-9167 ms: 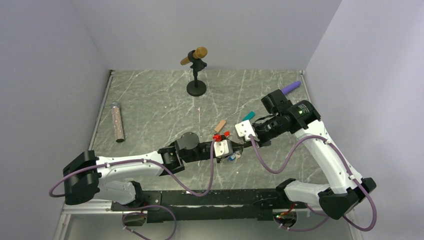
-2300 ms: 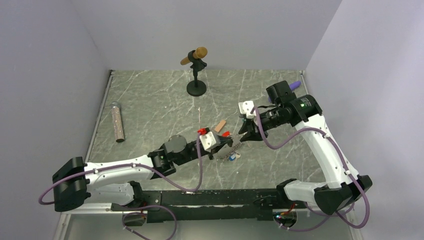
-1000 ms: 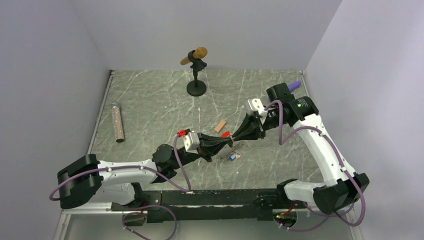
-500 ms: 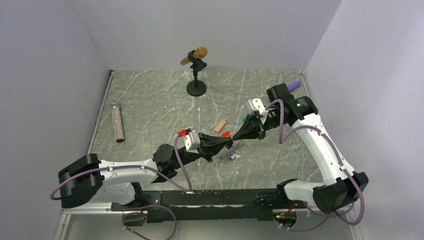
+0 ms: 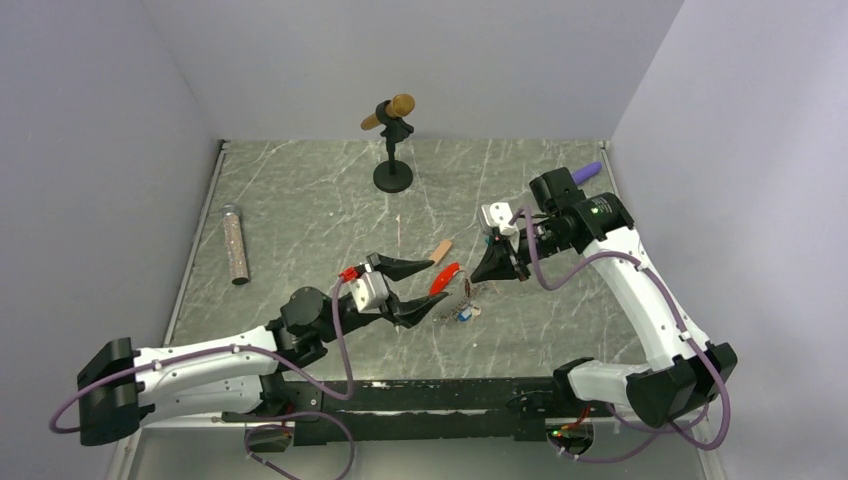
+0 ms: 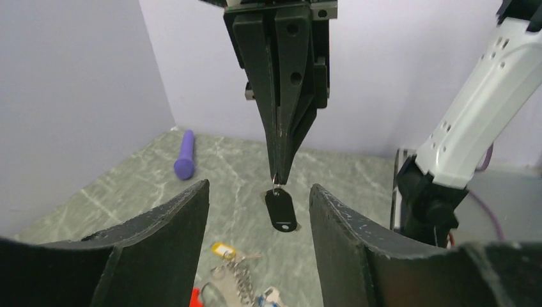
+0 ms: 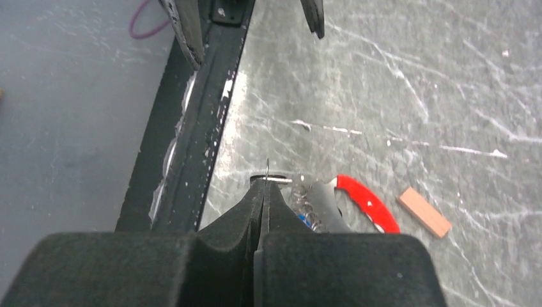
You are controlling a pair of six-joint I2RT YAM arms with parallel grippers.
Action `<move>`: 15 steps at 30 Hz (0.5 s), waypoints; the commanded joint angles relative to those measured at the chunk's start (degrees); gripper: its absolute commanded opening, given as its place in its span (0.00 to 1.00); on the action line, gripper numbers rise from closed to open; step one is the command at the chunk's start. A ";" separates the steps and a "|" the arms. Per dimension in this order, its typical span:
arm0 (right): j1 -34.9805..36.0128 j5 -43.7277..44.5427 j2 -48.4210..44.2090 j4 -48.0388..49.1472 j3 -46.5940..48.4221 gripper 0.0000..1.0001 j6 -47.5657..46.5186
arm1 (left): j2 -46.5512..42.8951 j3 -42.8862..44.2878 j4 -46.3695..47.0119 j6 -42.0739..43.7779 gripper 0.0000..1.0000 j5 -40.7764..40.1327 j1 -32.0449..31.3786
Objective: Put the keys on the keyring
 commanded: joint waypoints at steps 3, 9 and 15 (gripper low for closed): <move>2.46 10.57 -1.16 1.83 3.34 0.00 3.91 | -0.08 9.04 -26.88 8.53 0.58 3.36 0.45; 3.02 11.58 -0.62 1.68 4.51 0.00 5.13 | 6.06 13.25 -26.30 7.50 0.49 3.76 0.45; 3.04 10.75 -0.53 1.78 3.84 0.00 5.01 | 9.01 14.36 -22.74 6.21 0.44 3.89 0.45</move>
